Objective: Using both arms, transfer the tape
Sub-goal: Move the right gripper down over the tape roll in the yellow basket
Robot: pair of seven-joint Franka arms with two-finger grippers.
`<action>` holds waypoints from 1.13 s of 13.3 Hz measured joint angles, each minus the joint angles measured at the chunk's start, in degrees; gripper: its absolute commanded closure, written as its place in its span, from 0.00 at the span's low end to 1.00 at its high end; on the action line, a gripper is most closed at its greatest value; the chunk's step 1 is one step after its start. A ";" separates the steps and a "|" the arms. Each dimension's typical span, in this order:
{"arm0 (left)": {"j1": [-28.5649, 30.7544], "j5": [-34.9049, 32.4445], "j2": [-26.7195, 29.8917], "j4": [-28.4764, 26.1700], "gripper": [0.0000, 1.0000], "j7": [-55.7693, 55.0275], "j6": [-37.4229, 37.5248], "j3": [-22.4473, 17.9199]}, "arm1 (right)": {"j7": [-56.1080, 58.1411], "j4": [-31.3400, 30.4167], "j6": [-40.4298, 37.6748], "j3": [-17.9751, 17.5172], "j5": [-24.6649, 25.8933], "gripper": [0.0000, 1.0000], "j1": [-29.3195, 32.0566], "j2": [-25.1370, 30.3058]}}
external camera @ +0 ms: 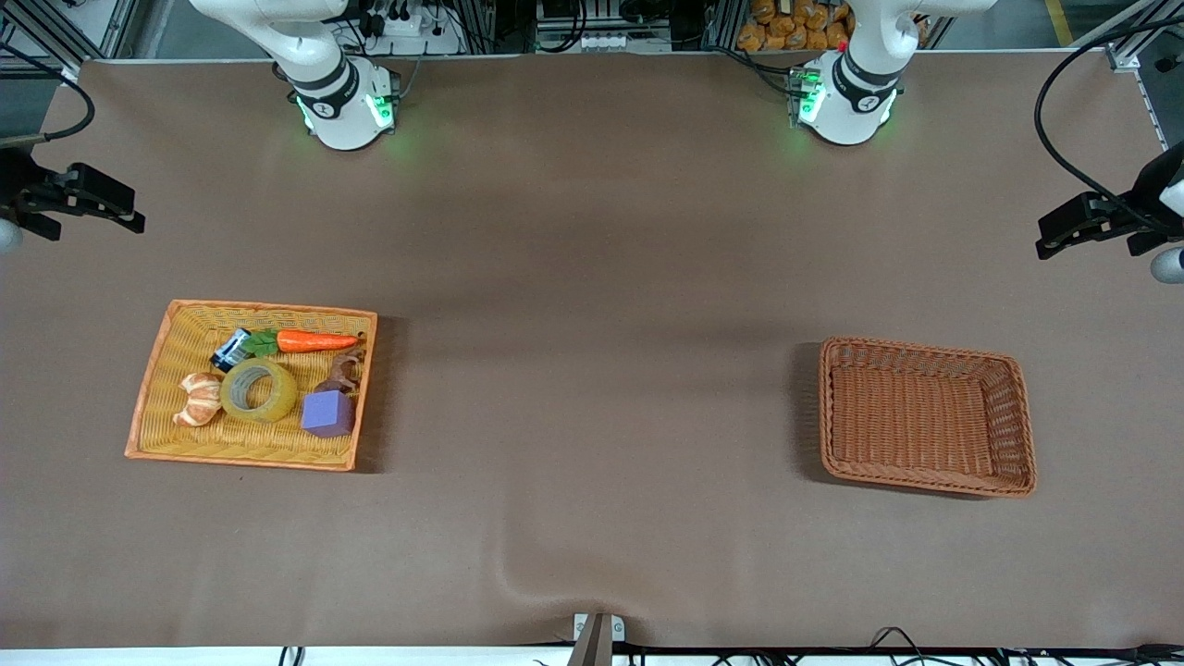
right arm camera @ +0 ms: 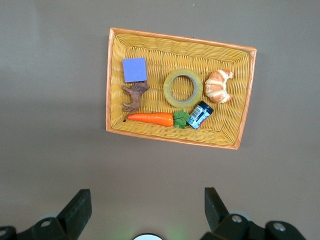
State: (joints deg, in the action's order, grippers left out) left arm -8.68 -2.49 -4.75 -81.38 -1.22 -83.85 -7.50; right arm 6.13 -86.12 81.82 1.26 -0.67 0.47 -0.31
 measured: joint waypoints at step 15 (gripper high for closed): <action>0.23 0.00 -0.02 -0.10 0.00 1.10 0.00 -1.43 | 0.16 -2.24 7.10 0.12 0.00 0.00 0.59 -12.42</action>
State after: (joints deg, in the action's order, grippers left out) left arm -8.45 -2.49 -4.77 -81.48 -0.12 -83.85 -8.93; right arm 6.29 -88.35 88.92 1.38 -0.67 1.06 -12.73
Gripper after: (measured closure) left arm 0.000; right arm 0.000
